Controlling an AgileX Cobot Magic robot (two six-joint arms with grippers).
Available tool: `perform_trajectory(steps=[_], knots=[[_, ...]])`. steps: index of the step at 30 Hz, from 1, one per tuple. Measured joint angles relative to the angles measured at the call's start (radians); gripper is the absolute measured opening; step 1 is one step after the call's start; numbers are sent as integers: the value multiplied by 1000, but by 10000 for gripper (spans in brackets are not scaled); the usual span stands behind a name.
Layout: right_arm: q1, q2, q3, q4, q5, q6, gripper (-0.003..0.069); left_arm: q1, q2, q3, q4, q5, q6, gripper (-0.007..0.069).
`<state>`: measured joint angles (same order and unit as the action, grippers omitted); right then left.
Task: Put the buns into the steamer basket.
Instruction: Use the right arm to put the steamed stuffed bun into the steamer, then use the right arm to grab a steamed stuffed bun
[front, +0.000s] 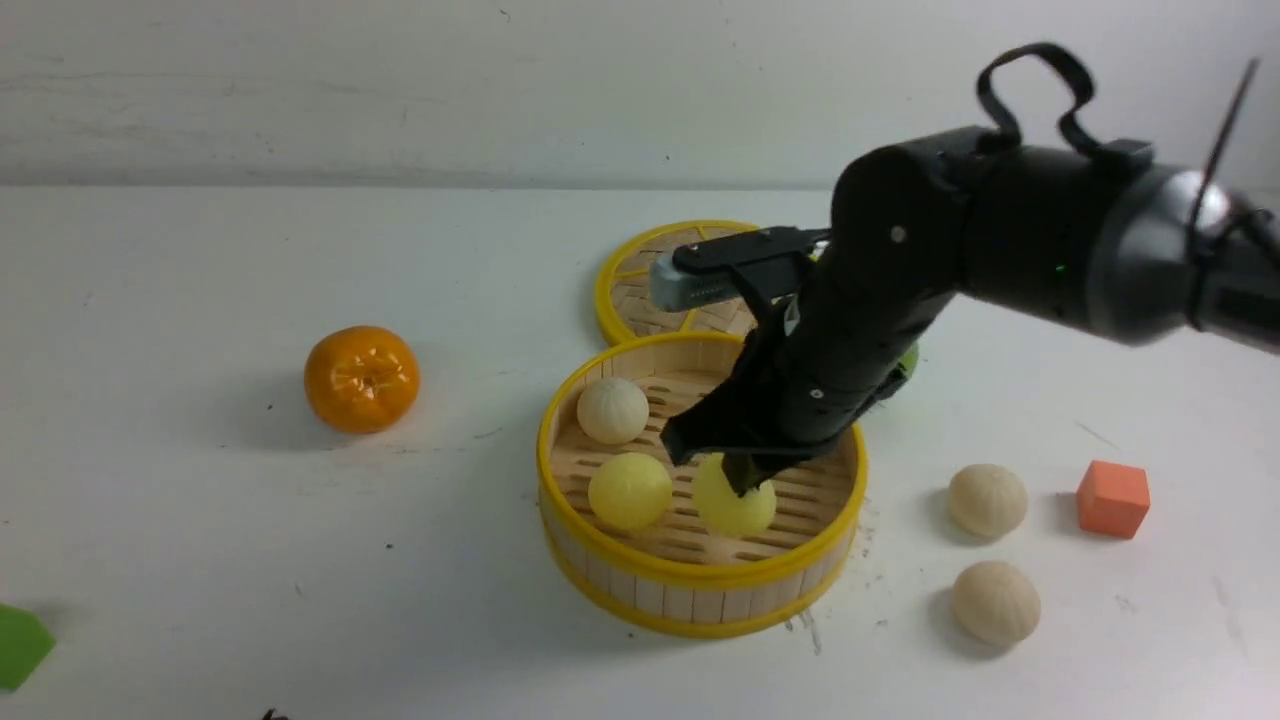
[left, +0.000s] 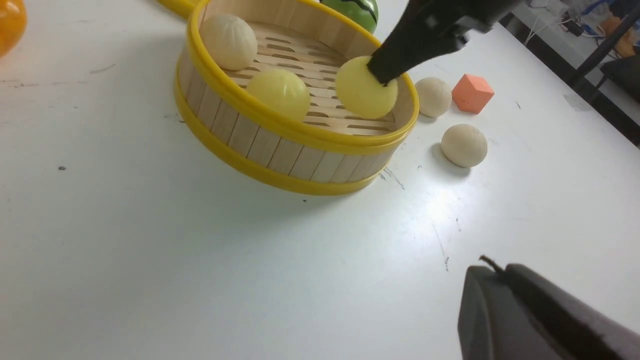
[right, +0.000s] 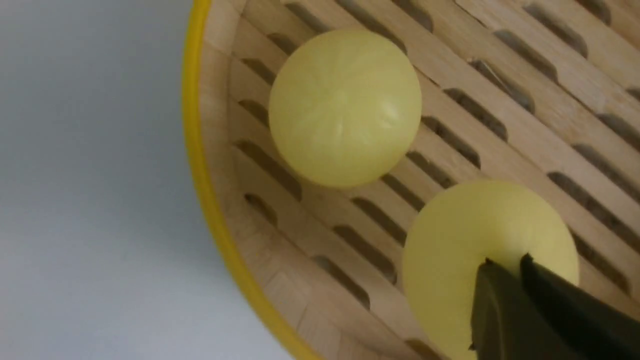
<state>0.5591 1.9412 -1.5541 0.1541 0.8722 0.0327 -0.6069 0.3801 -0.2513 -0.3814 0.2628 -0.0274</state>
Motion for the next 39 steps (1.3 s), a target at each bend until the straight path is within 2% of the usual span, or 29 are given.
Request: perform_trajectory(steps=[2, 5, 6, 7, 8, 11, 13, 16, 19, 23, 27, 28, 30, 39], knots=[[0, 42, -24, -2, -7, 0, 33, 0, 0, 0, 0, 0, 0, 18], [0, 72, -41, -2, -10, 0, 117, 0, 0, 0, 0, 0, 0, 22], [0, 72, -40, -2, -10, 0, 125, 0, 0, 0, 0, 0, 0, 22], [0, 72, -44, -2, -7, 0, 187, 0, 0, 0, 0, 0, 0, 25], [0, 70, -45, -2, -4, 0, 207, 0, 0, 0, 0, 0, 0, 26], [0, 38, -60, 1, 58, 0, 411, 0, 0, 0, 0, 0, 0, 29], [-1, -14, -62, -4, 109, 0, 498, 0, 0, 0, 0, 0, 0, 29], [-15, -117, -41, -31, 165, 17, 540, 0, 0, 0, 0, 0, 0, 29], [-64, -247, 44, -80, 188, 74, 514, 0, 0, 0, 0, 0, 0, 29], [-167, -327, 221, -91, 189, 118, 427, 0, 0, 0, 0, 0, 0, 29], [-266, -314, 395, -14, 109, 120, 287, 0, 0, 0, 0, 0, 0, 36], [-268, -310, 399, -11, 104, 119, 287, 0, 0, 0, 0, 0, 0, 36], [-282, -282, 419, 8, 47, 107, 242, 0, 0, 0, 0, 0, 0, 39], [-290, -181, 420, -60, -52, 119, 253, 0, 0, 0, 0, 0, 0, 47]])
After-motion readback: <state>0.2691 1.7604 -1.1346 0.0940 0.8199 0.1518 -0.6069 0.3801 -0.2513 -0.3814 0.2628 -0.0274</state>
